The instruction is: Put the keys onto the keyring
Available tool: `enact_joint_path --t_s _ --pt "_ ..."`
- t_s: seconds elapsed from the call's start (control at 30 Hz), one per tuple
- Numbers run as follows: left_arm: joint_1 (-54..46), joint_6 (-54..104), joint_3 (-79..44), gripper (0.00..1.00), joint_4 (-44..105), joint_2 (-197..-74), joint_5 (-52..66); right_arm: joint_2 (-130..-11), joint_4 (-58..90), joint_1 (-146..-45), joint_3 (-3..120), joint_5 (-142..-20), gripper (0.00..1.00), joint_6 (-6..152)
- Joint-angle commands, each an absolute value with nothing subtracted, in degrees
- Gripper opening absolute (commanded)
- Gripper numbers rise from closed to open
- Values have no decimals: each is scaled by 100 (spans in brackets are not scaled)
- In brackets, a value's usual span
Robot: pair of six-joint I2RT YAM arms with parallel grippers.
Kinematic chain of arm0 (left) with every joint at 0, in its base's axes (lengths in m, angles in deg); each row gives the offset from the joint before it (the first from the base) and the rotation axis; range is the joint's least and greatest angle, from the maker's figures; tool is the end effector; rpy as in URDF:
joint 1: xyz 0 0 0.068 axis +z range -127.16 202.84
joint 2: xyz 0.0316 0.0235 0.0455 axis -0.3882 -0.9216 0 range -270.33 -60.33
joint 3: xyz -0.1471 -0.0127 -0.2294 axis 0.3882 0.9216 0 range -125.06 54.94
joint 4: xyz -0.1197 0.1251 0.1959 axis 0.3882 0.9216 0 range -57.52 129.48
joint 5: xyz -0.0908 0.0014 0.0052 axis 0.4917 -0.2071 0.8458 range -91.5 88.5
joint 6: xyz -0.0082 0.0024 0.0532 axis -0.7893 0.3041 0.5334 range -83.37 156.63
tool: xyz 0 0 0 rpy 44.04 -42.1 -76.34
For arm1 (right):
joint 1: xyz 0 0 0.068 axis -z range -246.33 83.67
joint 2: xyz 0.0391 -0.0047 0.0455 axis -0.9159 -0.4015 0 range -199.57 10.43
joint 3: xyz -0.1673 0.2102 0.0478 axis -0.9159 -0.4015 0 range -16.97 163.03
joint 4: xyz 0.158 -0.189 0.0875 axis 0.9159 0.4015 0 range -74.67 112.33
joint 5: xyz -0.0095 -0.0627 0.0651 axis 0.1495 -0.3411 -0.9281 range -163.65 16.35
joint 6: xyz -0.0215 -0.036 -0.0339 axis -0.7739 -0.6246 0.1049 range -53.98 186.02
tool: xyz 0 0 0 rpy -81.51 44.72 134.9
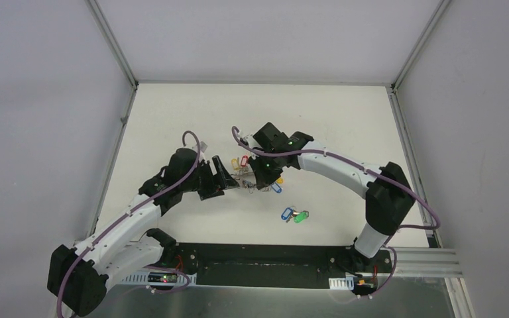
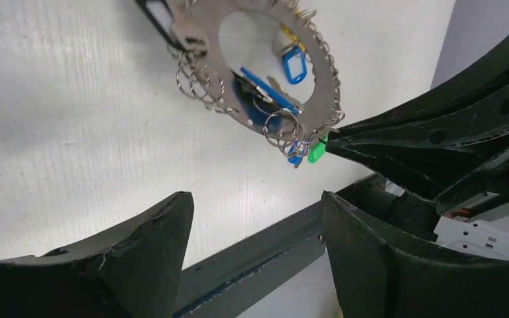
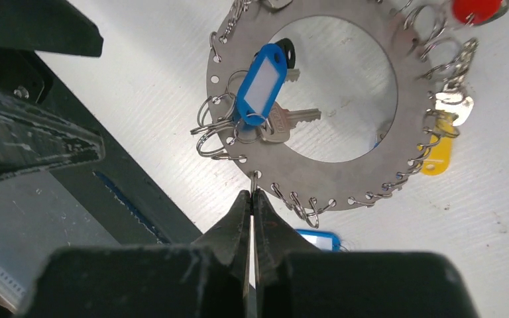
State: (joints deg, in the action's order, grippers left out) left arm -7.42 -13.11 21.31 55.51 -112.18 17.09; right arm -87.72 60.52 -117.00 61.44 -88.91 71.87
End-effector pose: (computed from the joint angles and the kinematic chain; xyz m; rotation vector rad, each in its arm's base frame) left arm 0.1578 -0.1053 0.2305 -0.2392 2.4848 -1.0371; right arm 0.2172 0.2798 0.2505 -1.1505 2.5698 0.6283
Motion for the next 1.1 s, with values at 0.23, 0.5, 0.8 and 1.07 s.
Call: enact_joint_path --t_s 0.23,0.5,0.8,1.07 --pt "-696 168 1363 72 5473 -10315 1383 -7592 6052 -11706 6214 -9039 0 6331" --pt "-702 1428 825 73 5261 -10243 1955 -7026 5731 -11668 6221 -9308 0 5640" --pt "-708 2923 944 68 3674 -10121 3526 -6169 4920 -11669 5719 -9710 0 4483" --pt "-706 3528 1028 62 2860 -10332 4407 -5577 4313 -11669 5136 -10433 0 3536"
